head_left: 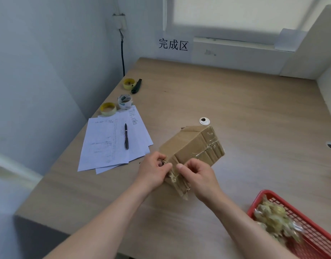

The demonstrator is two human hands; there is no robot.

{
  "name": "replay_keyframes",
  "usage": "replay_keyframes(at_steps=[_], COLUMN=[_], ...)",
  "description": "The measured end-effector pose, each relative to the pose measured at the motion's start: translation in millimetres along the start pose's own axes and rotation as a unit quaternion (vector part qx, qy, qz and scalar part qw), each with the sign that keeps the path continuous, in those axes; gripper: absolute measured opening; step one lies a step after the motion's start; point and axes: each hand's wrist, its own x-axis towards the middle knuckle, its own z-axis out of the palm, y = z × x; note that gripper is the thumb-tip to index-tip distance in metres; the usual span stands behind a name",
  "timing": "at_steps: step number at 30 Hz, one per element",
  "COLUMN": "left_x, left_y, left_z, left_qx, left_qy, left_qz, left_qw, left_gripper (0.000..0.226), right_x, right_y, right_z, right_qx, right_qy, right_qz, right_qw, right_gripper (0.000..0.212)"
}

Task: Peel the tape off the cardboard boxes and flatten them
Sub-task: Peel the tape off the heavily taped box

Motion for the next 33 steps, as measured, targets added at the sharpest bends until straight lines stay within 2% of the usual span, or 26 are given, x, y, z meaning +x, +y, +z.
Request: replay_keyframes(at_steps=[3,8,11,15,19,25,31,33], left_x=[4.0,18.6,28.5,37.4,42.4,47.4,47.5,46.9], left_y=[-6.8,-11.1,-9.5,-5.4,-1.5,9.6,14.6,14.1], left_z=[7.6,2.2,-4.1,-9.3,-14.8,-14.3,-15.8,-14.4], left_qx=[-0.012,-0.053,-0.058,-0.053,-0.034,-0.034,-0.04,-0.041], left_qy=[-0.036,-0.053,-0.062,-0.078,-0.085,-0.094,-0.097,-0.094], left_qz=[-0.008,-0.015,-0.011,0.001,0.01,0.024,0.035,0.036], left_qw=[0.999,0.997,0.996,0.996,0.996,0.995,0.994,0.994], left_gripper=[0.029,0.031,0.033,0.031,0.03,0.028,0.026,0.025], right_x=[4.9,15.6,20.5,29.7,33.7,33.5,35.0,36.8], right_y=[1.5,9.8,8.3,1.9,-1.6,-4.2,-10.3,-11.1], right_z=[5.3,11.5,18.6,23.1,24.2,31.2,29.0,28.4], right_qx=[-0.119,-0.204,-0.235,-0.229,-0.228,-0.277,-0.24,-0.223], right_qy=[0.013,0.019,0.034,0.054,0.042,0.097,0.112,0.09], right_qz=[0.027,0.019,0.002,0.027,0.061,0.028,0.102,0.12], right_qw=[0.992,0.979,0.971,0.972,0.971,0.955,0.959,0.963], right_gripper=[0.052,0.035,0.034,0.022,0.017,0.032,0.03,0.031])
